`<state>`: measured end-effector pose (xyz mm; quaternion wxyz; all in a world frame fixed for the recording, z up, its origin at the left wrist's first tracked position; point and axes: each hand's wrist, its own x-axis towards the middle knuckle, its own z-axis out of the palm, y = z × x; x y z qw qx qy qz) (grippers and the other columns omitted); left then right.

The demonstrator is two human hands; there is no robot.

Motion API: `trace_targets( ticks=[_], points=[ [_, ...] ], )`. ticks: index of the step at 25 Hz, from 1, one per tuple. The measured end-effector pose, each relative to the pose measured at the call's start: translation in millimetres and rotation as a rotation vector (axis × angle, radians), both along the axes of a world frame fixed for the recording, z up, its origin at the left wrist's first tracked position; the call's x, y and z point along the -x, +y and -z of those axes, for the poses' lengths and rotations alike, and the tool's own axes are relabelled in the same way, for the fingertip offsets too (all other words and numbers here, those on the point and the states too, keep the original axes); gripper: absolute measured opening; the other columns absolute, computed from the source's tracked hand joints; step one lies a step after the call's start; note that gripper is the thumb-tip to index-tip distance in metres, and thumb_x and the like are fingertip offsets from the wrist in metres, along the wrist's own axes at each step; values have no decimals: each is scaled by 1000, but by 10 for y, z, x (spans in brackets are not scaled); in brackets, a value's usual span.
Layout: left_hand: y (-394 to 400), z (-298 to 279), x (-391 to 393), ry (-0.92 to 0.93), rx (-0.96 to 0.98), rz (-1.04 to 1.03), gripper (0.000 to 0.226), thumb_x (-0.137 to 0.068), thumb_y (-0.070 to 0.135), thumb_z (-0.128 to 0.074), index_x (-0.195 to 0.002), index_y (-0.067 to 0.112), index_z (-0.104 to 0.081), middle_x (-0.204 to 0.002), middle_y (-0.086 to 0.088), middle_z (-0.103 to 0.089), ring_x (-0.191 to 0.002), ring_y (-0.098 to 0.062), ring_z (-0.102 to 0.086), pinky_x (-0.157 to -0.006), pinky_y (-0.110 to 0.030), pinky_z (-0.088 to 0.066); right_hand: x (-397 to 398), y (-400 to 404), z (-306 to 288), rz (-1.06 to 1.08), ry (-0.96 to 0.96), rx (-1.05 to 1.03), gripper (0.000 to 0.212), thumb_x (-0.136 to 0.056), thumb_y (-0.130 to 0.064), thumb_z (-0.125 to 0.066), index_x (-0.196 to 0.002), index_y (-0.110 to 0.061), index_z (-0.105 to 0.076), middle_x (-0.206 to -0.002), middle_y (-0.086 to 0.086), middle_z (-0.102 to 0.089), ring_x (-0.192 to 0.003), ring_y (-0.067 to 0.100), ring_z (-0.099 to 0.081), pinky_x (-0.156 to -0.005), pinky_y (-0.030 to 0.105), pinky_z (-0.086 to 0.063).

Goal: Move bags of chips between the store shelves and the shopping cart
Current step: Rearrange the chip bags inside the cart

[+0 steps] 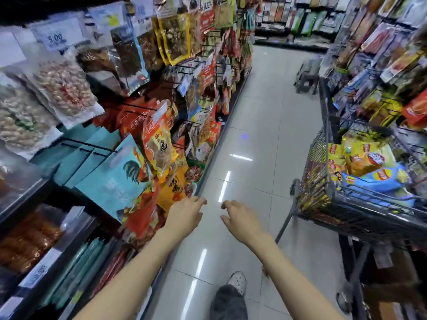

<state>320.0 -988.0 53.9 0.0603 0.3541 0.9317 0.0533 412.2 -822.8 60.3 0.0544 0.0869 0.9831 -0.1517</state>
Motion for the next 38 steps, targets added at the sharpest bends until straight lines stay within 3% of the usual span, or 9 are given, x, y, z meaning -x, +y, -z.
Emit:
trace_targets(
  ticks=[6, 9, 12, 15, 21, 26, 34, 38],
  points=[
    [897, -235, 1238, 68, -75, -27, 34, -93, 27, -50, -125, 21, -59, -109, -2, -64, -101, -28, -63, -70, -39, -53, 1417, 1030, -177, -82, 76, -111, 33, -103, -33, -42, -130, -15, -50, -123, 8, -58, -109, 31, -55, -81, 38, -44],
    [1390, -264, 1839, 91, -108, -61, 47, -87, 36, -34, -121, 20, -61, -104, -3, -65, -95, -31, -65, -64, -42, -55, 1990, 1584, -273, -69, 102, -127, 32, -102, -32, -42, -129, -16, -50, -121, 9, -58, -108, 31, -55, -81, 39, -44],
    [1888, -240, 2192, 53, -93, -14, 35, -91, 28, -52, -125, 23, -60, -109, -2, -65, -100, -27, -65, -67, -38, -51, 2229, 2010, -218, -51, 73, -119, 32, -102, -33, -41, -130, -17, -49, -123, 5, -57, -109, 28, -54, -82, 38, -43],
    [2495, -205, 2658, 52, -109, 65, 36, -94, 27, -55, -130, 24, -56, -121, 0, -63, -111, -25, -61, -77, -38, -50, 2516, 2495, -132, 37, 58, -101, 32, -102, -33, -42, -130, -18, -48, -125, 3, -57, -111, 26, -53, -85, 37, -43],
    [3942, -21, 3684, -31, -126, 284, 37, -96, 31, -55, -133, 26, -53, -126, 1, -60, -114, -26, -59, -84, -41, -50, 3184, 3659, 81, 271, 42, -97, 33, -102, -32, -43, -131, -18, -49, -129, 3, -56, -113, 26, -53, -86, 36, -42],
    [5167, 7, 4507, -81, -99, 492, 37, -98, 32, -51, -135, 30, -50, -127, 5, -58, -112, -23, -58, -81, -35, -46, 3651, 4570, 135, 514, -4, -91, 31, -100, -33, -46, -126, -19, -52, -122, 4, -60, -110, 29, -56, -86, 40, -47],
    [6858, 306, 4327, -206, 39, 901, 37, -99, 34, -49, -136, 31, -49, -131, 7, -57, -117, -24, -56, -84, -40, -52, 3305, 5433, 304, 925, -86, -61, 24, -97, -31, -47, -118, -20, -53, -115, 2, -59, -108, 27, -57, -75, 39, -46],
    [7647, 391, 3911, -230, 75, 1086, 37, -98, 29, -49, -134, 31, -51, -125, 4, -60, -118, -26, -57, -82, -40, -51, 2862, 5879, 365, 1106, -137, -47, 33, -99, -34, -46, -127, -17, -50, -119, 4, -59, -112, 29, -55, -78, 39, -46]
  ],
)
